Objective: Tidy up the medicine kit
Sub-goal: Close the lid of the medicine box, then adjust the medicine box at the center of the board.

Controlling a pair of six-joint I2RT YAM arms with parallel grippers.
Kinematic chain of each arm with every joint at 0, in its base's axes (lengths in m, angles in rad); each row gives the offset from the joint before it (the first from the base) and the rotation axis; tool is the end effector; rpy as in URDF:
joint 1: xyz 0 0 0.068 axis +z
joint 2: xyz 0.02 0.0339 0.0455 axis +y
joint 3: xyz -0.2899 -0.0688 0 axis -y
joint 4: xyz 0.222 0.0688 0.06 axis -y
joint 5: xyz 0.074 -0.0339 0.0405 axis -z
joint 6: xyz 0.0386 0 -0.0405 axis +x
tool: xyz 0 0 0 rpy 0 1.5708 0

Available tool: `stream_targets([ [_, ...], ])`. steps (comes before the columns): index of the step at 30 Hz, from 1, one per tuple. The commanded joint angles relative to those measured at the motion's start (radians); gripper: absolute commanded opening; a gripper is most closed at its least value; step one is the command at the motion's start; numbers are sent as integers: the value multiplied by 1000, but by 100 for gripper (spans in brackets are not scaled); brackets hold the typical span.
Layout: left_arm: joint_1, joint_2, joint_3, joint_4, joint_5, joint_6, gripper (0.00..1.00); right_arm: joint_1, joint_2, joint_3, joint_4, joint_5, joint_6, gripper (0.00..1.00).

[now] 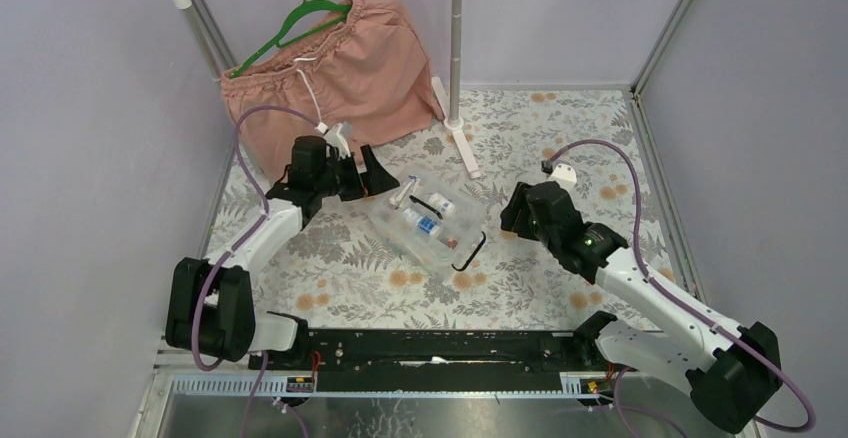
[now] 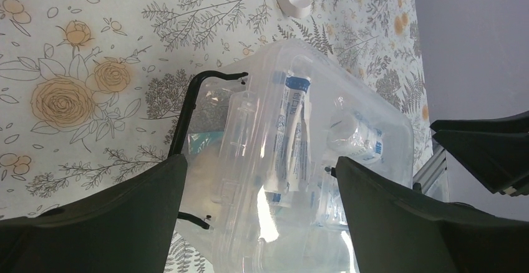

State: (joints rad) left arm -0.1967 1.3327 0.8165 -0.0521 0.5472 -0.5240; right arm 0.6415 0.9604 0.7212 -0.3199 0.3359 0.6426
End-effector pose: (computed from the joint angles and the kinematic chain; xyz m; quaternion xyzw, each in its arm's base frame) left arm 0.2554 -0.0714 0.2803 -0.0095 0.8542 -0.3849 0.3494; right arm 0.1497 0.0959 0.2982 0.0815 0.8624 0.1690 0.4702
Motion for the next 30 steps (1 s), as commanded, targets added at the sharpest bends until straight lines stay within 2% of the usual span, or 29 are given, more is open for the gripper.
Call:
stream_targets([
  [1, -14, 8, -17, 48, 30, 2, 98, -8, 26, -16, -42, -65, 72, 63],
  [16, -55, -140, -143, 49, 31, -78, 96, -9, 74, 11, -18, -81, 20, 64],
  [27, -217, -256, -213, 49, -56, -177, 93, -19, 85, 69, -41, -33, -43, 64],
  [30, -293, -279, -230, 49, -84, -210, 93, -23, 78, 86, -51, 2, -62, 64],
])
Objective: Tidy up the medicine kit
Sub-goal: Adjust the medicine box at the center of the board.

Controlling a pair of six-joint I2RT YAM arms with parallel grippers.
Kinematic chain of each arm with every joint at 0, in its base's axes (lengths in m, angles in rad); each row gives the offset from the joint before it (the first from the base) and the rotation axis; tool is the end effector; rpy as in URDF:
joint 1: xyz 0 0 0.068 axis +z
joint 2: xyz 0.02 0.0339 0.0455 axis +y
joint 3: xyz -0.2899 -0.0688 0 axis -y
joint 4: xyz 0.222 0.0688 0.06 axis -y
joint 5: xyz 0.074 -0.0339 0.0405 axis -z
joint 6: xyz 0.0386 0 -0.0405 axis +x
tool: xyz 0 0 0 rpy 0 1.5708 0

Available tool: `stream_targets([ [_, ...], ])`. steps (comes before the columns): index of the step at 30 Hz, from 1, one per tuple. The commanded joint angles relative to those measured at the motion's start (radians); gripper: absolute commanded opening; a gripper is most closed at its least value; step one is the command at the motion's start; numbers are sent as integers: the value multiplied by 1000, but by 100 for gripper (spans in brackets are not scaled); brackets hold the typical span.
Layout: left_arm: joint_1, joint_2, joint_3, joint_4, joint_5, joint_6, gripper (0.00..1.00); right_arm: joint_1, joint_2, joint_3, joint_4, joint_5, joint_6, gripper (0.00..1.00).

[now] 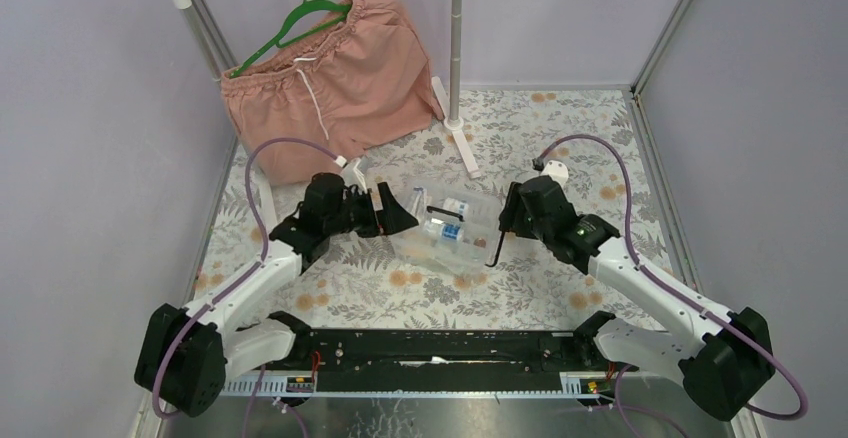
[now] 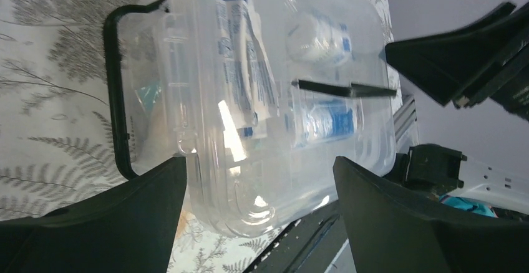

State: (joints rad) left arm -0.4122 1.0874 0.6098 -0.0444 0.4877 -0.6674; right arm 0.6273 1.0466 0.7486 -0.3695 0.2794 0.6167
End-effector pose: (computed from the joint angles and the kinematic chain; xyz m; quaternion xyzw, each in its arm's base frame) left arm 0.1794 -0.0982 0.2675 0.0130 0.8486 -0.4290 0.3094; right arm 0.1617 0.1041 0.2879 0.0561 0.8913 0.1500 0.4242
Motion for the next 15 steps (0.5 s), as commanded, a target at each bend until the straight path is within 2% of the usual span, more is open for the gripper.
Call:
stream_targets([
  [1, -101, -43, -30, 41, -37, -76, 93, -13, -12, 65, -6, 70, -43, 64],
  [5, -153, -97, -49, -7, -93, -93, 93, -20, -39, 91, -13, 85, -83, 65],
  [8, -152, -164, -25, -142, -245, -57, 94, -20, -96, 98, 29, 38, -136, 65],
  [12, -151, -202, 39, -240, -420, -13, 95, -20, -129, 103, 156, -181, -236, 61],
  [15, -151, -178, 83, -251, -468, 13, 95, -20, -58, 159, 188, -381, -252, 52],
])
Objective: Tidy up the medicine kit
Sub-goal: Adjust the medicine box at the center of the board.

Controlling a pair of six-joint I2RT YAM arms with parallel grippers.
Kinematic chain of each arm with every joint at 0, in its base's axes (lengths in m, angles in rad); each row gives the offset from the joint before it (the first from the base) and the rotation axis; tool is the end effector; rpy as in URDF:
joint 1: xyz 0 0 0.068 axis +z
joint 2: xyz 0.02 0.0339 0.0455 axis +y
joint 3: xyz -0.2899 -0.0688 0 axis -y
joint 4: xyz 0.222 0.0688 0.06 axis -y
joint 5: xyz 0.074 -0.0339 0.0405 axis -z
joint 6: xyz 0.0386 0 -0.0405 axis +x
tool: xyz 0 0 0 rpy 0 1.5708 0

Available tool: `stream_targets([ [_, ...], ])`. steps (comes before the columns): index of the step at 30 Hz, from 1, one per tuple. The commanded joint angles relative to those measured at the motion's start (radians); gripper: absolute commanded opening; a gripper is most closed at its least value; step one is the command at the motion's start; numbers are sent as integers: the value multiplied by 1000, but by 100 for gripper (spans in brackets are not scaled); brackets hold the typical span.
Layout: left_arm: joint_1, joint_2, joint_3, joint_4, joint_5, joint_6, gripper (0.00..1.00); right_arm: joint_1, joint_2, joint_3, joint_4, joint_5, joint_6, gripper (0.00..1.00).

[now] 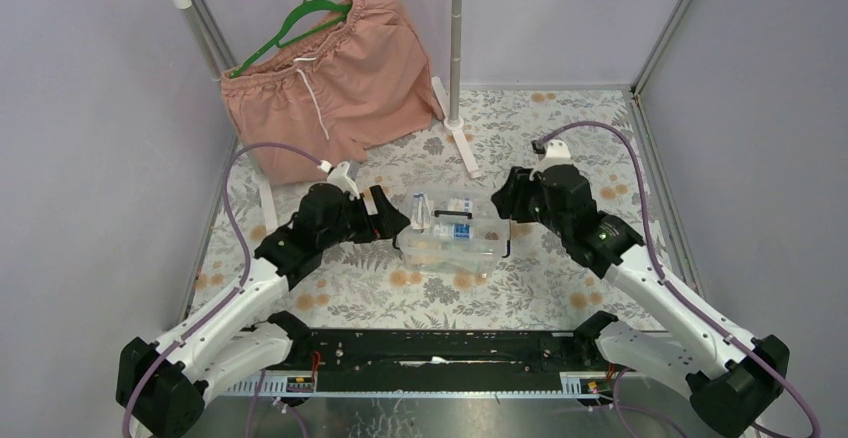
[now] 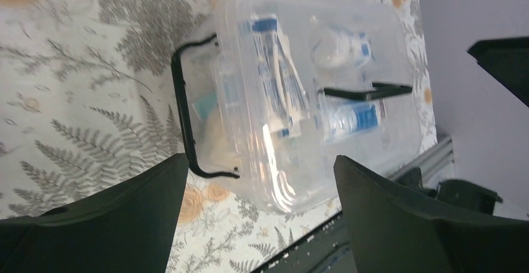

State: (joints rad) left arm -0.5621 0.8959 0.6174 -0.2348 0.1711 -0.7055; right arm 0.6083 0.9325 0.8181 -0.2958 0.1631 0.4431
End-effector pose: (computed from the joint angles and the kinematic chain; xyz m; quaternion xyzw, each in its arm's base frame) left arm 0.1373 -0.0942 0.2815 -0.0186 0.8612 -0.3571 0.3613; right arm 0.1492 0.0963 0.3359 -0.0243 0.8344 0.2153 0.5069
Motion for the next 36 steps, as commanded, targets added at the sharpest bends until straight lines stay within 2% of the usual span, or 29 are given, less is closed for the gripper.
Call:
stream_targets([
  [1, -1, 25, 87, -57, -155, 59, 95, -1, 91, 117, 116, -315, -74, 48],
  [5, -1, 59, 111, -35, -147, 66, 95, 1, 220, 221, 119, -359, -35, 28],
  [9, -1, 59, 116, -33, -158, 71, 95, 2, 306, 283, 110, -325, -24, 14],
  [13, -1, 42, 117, -44, -187, 79, 95, 13, 360, 305, 58, -393, -39, 3],
  [23, 0, 62, 125, -39, -193, 90, 95, 115, 325, 197, -3, -308, -65, 0],
  [36, -1, 81, 146, -26, -187, 106, 95, 130, 297, 144, -81, -266, -83, 1],
])
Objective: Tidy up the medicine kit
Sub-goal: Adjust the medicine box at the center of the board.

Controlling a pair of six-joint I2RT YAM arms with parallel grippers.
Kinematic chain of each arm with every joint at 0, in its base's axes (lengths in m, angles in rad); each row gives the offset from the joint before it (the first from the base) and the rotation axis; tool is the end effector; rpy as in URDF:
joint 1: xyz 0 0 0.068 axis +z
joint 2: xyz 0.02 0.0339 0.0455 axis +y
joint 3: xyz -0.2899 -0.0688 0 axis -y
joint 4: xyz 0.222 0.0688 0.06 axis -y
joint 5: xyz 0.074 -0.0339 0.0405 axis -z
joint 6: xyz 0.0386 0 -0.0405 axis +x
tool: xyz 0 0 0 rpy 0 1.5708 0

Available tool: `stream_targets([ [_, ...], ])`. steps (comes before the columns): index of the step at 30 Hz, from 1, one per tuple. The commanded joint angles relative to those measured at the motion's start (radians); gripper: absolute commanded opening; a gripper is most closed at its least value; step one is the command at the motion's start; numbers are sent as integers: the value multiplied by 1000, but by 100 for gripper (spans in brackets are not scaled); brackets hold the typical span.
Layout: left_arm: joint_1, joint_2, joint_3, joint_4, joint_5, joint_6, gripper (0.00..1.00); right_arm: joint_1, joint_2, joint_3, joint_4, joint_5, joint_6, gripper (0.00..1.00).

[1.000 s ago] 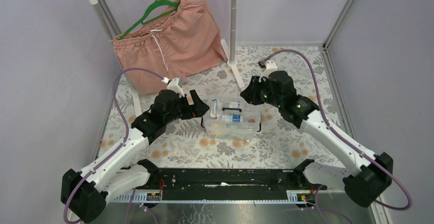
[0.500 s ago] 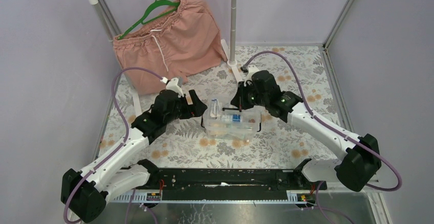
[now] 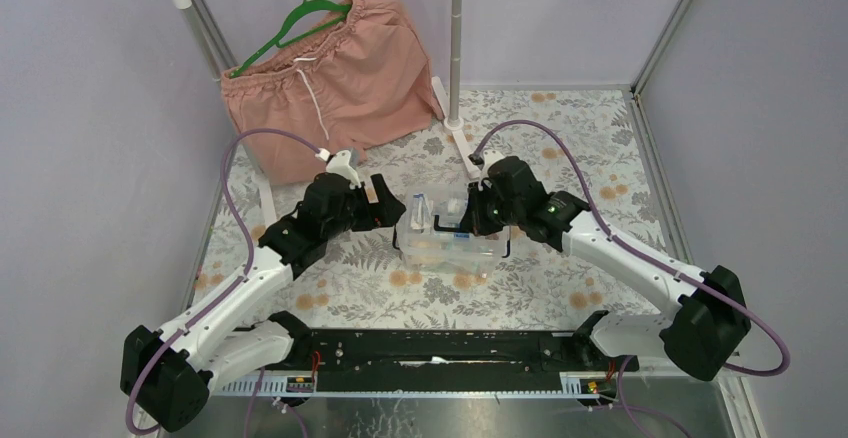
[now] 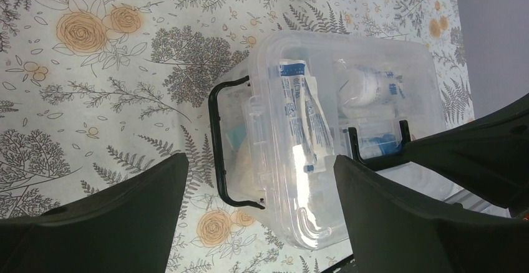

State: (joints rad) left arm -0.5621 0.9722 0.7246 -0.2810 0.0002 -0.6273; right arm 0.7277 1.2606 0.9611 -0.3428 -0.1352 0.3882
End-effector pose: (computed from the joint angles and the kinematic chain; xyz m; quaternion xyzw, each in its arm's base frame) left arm 0.1555 -0.0980 0.3000 -0.0282 0.8668 -0.2790 0.4123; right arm 0.1841 0.1710 0.3142 -0.1805 0.8742 0.2878 0.3470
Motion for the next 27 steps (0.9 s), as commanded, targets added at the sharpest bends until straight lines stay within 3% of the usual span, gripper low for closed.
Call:
stream_targets([
  [1, -1, 7, 42, 27, -12, 33, 95, 11, -40, 5, -32, 41, -27, 1],
  [11, -4, 60, 167, 133, 54, 153, 95, -18, -204, 18, 14, 347, 7, 4],
  [18, -116, 180, 292, 157, 71, 266, 95, -180, -261, 15, -78, 399, 57, 25],
  [23, -205, 271, 348, 158, 116, 318, 94, -317, -280, -25, -125, 316, 96, 42],
  [27, -305, 314, 355, 188, 95, 423, 90, -453, -278, -95, -109, 129, 143, 46],
])
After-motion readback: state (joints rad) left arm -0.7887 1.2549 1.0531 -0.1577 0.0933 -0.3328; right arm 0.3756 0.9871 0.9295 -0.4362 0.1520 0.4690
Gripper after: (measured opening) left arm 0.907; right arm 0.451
